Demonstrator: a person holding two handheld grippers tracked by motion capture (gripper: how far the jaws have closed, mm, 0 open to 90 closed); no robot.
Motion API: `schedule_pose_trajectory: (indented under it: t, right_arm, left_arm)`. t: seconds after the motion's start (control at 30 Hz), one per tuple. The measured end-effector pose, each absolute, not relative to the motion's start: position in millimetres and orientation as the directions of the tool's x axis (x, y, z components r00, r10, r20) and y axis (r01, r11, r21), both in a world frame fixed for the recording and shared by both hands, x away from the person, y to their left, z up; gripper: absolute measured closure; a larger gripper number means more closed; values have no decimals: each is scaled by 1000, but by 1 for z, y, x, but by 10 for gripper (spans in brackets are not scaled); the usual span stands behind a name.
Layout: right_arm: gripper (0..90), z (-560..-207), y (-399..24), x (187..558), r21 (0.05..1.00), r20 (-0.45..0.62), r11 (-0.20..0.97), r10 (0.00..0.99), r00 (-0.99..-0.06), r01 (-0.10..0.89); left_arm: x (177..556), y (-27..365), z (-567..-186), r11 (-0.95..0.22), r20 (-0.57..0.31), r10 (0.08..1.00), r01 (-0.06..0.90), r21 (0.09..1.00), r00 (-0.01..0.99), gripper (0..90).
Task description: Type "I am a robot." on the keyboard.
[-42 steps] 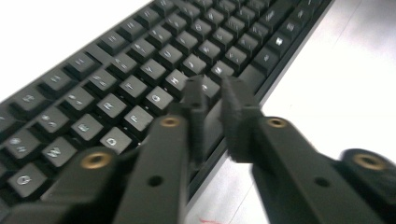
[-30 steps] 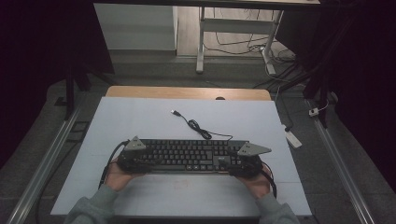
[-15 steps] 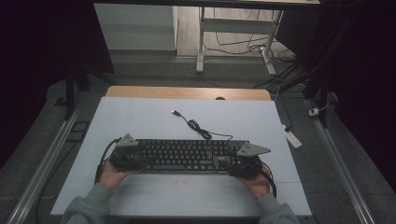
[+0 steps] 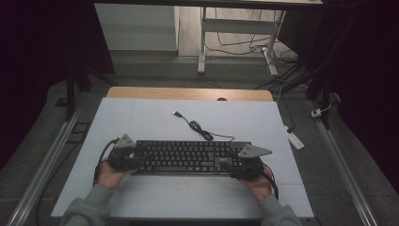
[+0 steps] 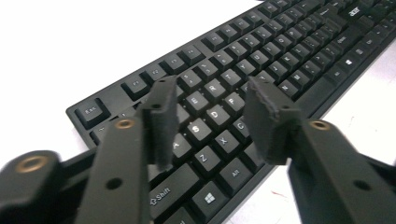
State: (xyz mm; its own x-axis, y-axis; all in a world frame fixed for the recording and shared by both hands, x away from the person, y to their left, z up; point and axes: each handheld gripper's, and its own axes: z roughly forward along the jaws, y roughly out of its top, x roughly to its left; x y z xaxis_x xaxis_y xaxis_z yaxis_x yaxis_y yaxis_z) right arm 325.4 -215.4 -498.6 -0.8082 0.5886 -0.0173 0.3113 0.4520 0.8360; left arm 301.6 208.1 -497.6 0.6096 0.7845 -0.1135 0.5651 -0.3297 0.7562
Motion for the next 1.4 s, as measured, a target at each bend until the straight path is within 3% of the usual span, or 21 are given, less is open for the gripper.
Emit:
schedule_pose_trajectory:
  t: [0.33,1.4]
  right_arm:
    - [453,-500,-215,326,831,-24,463,584,-811,308]
    - [453,-501,-214,326,826,-27,471,581,-813,309]
  left_arm:
    - [305,211,-502,-338,-115,795,591,732,596,886]
    - [315,204,-520,-402,-58,817,637,657,574,889]
